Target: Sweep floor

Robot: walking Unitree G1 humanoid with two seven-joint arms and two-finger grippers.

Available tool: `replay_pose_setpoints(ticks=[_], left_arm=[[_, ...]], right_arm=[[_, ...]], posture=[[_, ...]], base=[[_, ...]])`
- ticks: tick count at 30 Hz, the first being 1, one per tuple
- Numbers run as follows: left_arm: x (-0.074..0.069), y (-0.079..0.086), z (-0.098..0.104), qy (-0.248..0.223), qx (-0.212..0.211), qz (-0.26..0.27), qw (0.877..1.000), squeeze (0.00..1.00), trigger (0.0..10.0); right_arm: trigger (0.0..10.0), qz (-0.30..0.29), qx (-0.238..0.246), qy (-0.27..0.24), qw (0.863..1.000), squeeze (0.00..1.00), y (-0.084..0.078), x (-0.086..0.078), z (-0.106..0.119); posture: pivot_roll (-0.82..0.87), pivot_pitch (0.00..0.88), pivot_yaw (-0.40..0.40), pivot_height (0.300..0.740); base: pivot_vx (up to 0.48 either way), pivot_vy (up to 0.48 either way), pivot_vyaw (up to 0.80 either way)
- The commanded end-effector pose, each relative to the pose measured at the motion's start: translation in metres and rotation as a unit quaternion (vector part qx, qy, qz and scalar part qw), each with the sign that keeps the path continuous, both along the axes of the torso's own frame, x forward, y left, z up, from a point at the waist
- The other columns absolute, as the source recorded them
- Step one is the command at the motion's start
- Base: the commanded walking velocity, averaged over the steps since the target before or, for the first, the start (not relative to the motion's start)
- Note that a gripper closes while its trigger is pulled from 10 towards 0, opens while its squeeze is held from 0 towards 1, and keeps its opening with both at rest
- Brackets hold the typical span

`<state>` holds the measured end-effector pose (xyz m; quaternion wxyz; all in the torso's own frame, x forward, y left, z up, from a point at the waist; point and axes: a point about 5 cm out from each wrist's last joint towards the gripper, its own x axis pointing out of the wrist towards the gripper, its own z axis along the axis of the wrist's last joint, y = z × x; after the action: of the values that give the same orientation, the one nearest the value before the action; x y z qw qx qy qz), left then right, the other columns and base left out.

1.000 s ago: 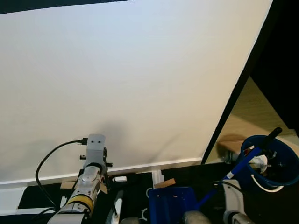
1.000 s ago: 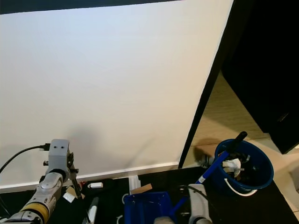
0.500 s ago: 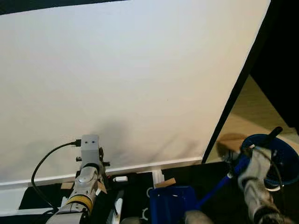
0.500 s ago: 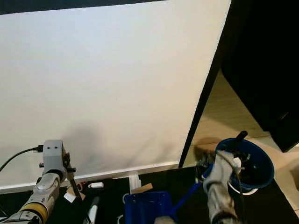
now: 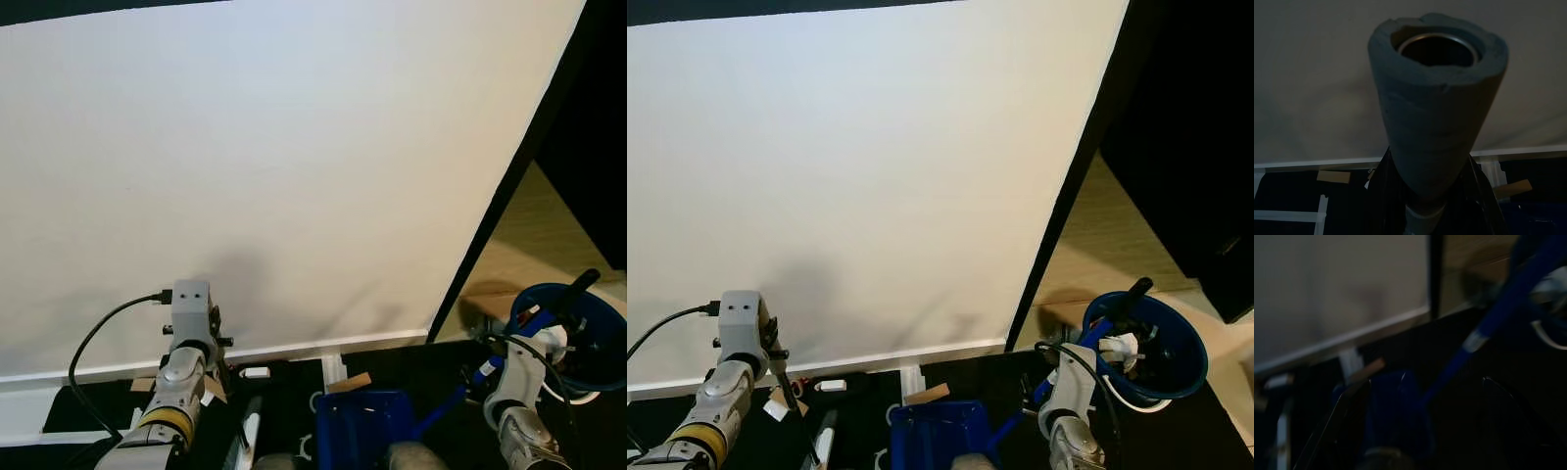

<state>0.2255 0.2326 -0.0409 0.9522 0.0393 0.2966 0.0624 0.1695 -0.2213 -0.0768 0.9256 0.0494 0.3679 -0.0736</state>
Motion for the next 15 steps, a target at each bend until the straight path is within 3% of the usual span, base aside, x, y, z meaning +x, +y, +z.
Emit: replay_pose_setpoints(ticks=[1,8,15], left_arm=[[-0.059,0.007,-0.037,0.143,0.0,0.012,0.99,0.0,10.0],[-0.062,0.008,-0.038,0.142,-0.004,0.018,0.99,0.0,10.0],[-0.062,0.008,-0.038,0.14,-0.005,0.017,0.99,0.0,10.0]], right_arm=[[10.0,0.017,0.007,0.012,1.0,0.0,0.007,-0.004,-0.004],[10.0,0.019,-0.013,0.001,1.0,0.0,0.011,-0.005,-0.003],[10.0,-0.008,-0.069,0.005,0.998,0.0,-0.007,-0.007,0.0]], posture=[[0.05,0.015,-0.01,0.74],[0.04,0.021,-0.007,0.74],[0.05,0.022,-0.009,0.74]], base=[[0.0,0.0,0.0],[0.0,0.0,0.0],[0.0,0.0,0.0]])
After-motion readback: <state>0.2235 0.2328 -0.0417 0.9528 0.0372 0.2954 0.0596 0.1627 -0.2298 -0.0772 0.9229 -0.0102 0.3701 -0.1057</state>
